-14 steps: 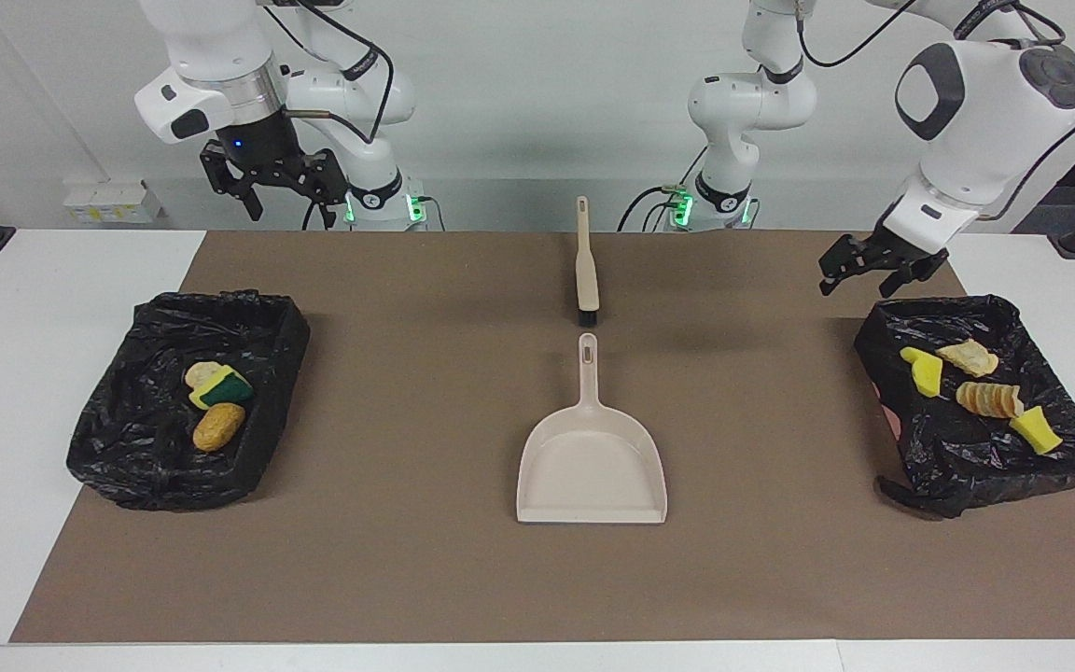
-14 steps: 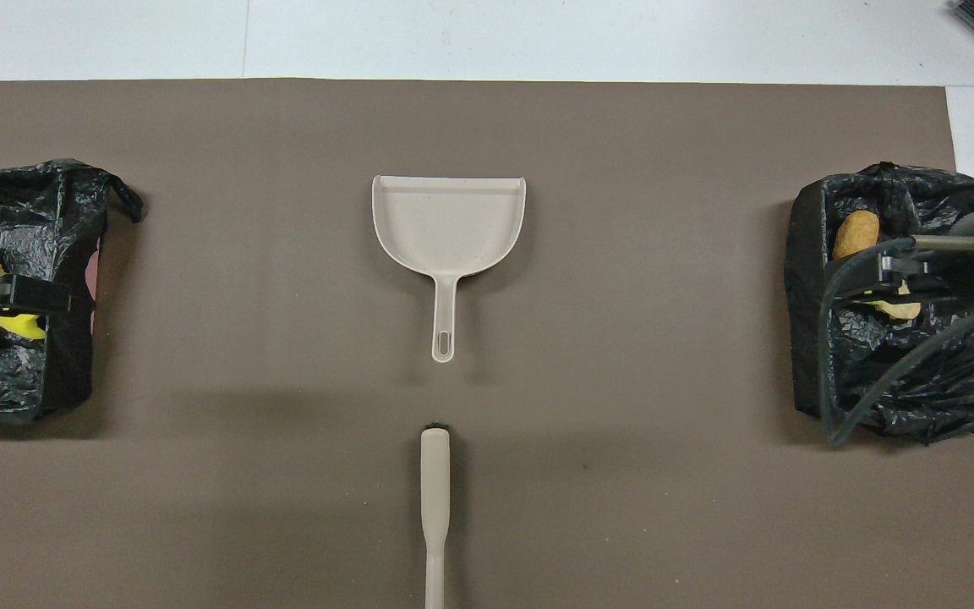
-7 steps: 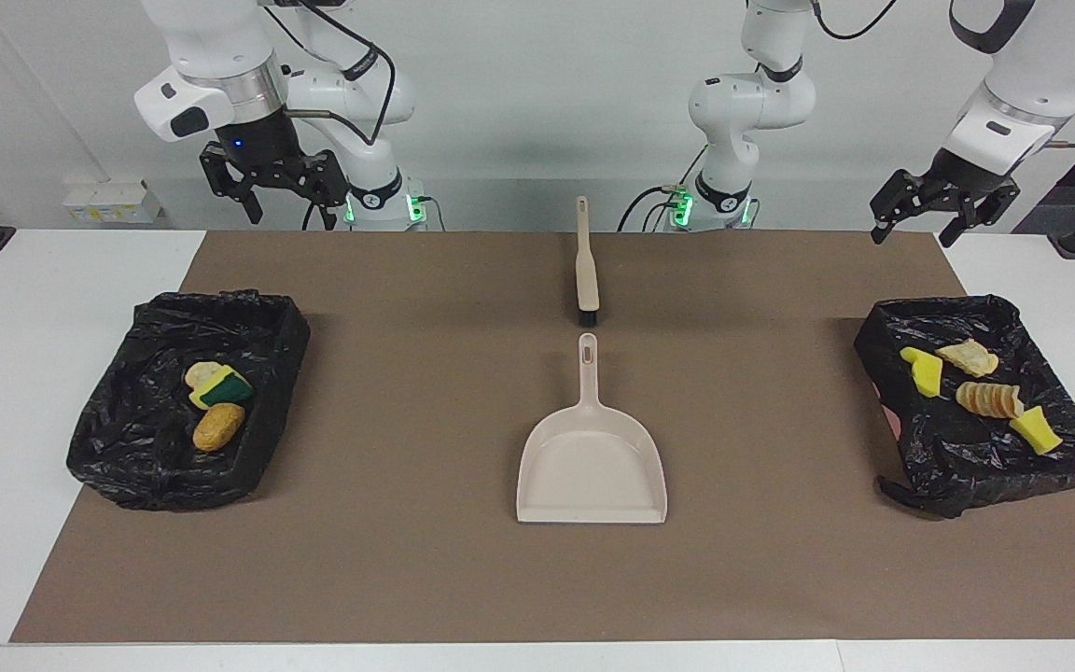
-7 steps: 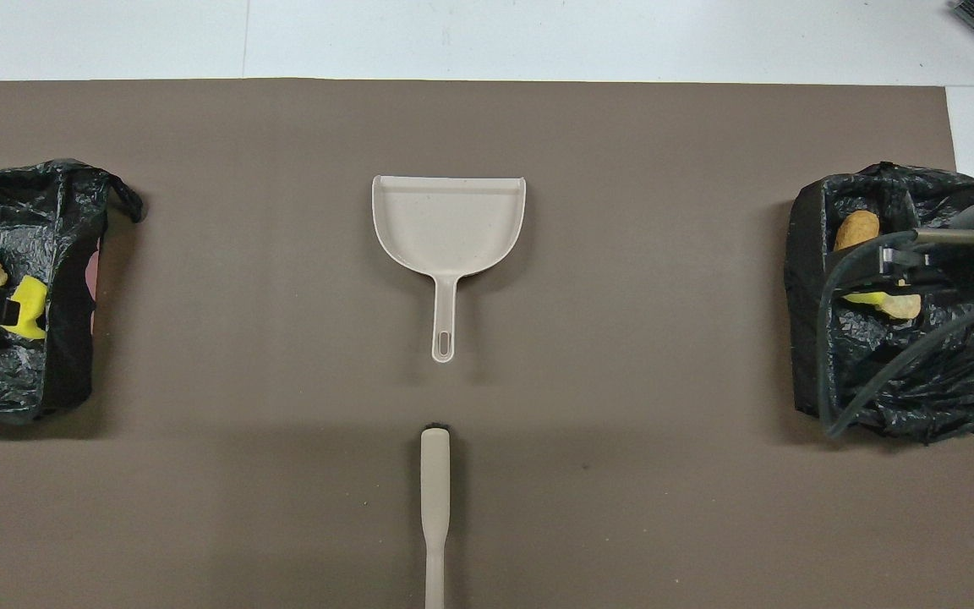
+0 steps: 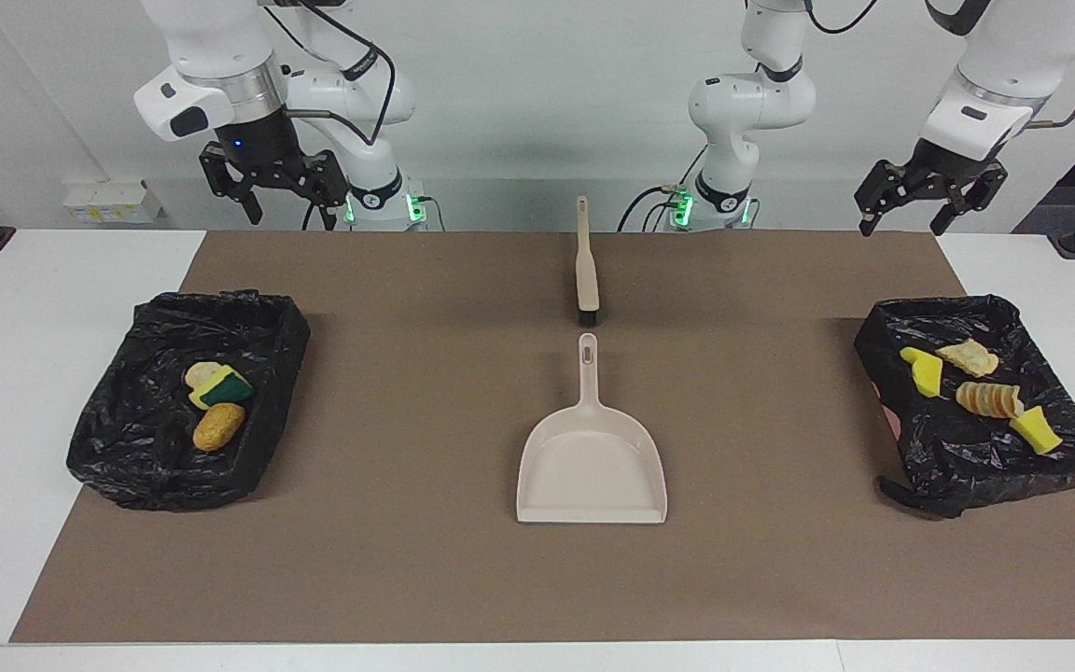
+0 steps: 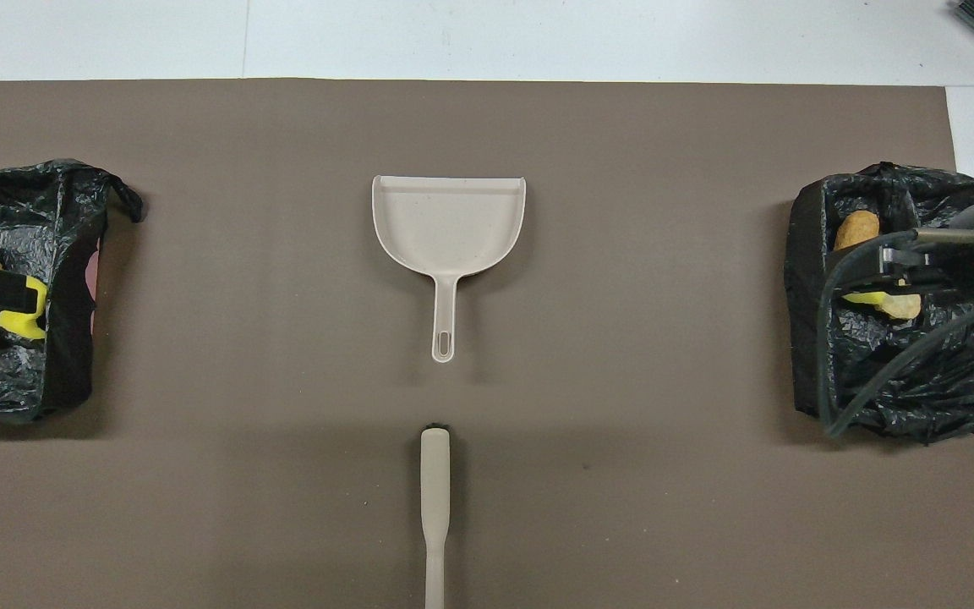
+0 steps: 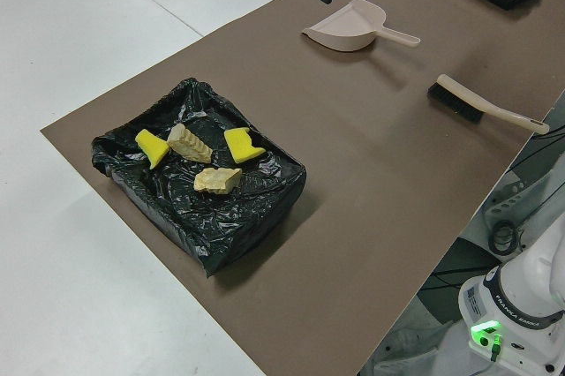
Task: Sweep and dump trash in bin
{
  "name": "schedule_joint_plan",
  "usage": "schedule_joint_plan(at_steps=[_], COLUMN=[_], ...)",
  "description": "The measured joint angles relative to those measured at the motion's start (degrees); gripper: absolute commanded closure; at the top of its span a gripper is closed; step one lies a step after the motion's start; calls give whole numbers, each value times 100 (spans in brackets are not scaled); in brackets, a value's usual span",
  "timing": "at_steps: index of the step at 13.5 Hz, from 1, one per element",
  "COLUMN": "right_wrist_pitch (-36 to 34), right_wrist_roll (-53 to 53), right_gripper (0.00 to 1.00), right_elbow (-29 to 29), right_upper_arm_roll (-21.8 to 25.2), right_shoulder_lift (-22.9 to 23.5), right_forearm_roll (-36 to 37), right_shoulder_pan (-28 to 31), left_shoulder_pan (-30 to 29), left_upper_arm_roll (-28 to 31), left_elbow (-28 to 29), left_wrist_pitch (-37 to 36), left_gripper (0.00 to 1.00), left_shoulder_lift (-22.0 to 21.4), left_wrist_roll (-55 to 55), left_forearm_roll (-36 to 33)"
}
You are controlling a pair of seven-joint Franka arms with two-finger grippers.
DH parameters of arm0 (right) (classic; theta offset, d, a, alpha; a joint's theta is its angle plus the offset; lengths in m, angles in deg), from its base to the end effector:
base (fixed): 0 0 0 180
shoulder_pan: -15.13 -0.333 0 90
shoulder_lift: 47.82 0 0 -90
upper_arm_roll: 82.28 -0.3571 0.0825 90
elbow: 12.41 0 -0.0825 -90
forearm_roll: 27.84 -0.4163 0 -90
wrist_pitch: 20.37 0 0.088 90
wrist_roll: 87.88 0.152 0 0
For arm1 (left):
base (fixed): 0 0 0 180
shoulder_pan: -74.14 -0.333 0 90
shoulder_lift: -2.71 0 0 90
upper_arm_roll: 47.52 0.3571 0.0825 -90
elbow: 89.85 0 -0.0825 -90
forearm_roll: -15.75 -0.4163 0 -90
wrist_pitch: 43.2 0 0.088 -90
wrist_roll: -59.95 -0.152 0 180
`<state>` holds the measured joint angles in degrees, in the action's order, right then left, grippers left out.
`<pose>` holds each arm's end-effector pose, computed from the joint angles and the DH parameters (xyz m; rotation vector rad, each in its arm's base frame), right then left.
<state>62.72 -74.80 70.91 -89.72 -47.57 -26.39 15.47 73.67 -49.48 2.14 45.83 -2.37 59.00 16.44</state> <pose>0.5713 0.0669 0.6657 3.1115 -0.1671 -0.0061 0.5551 -0.0172 0.6522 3.1312 -0.0672 0.0578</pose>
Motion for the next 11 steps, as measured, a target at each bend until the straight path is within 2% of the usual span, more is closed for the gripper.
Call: schedule_joint_plan(at_steps=[11], right_wrist_pitch=[0], right_wrist_roll=[0], right_gripper=[0], right_elbow=[2], right_upper_arm_roll=[7], right_shoulder_lift=[0], right_forearm_roll=[-2], right_shoulder_pan=[5], left_shoulder_pan=[0], left_upper_arm_roll=[16], left_elbow=[32], left_wrist_pitch=[114], left_gripper=[0], left_shoulder_lift=[0], left_wrist_roll=[145], left_forearm_roll=[89])
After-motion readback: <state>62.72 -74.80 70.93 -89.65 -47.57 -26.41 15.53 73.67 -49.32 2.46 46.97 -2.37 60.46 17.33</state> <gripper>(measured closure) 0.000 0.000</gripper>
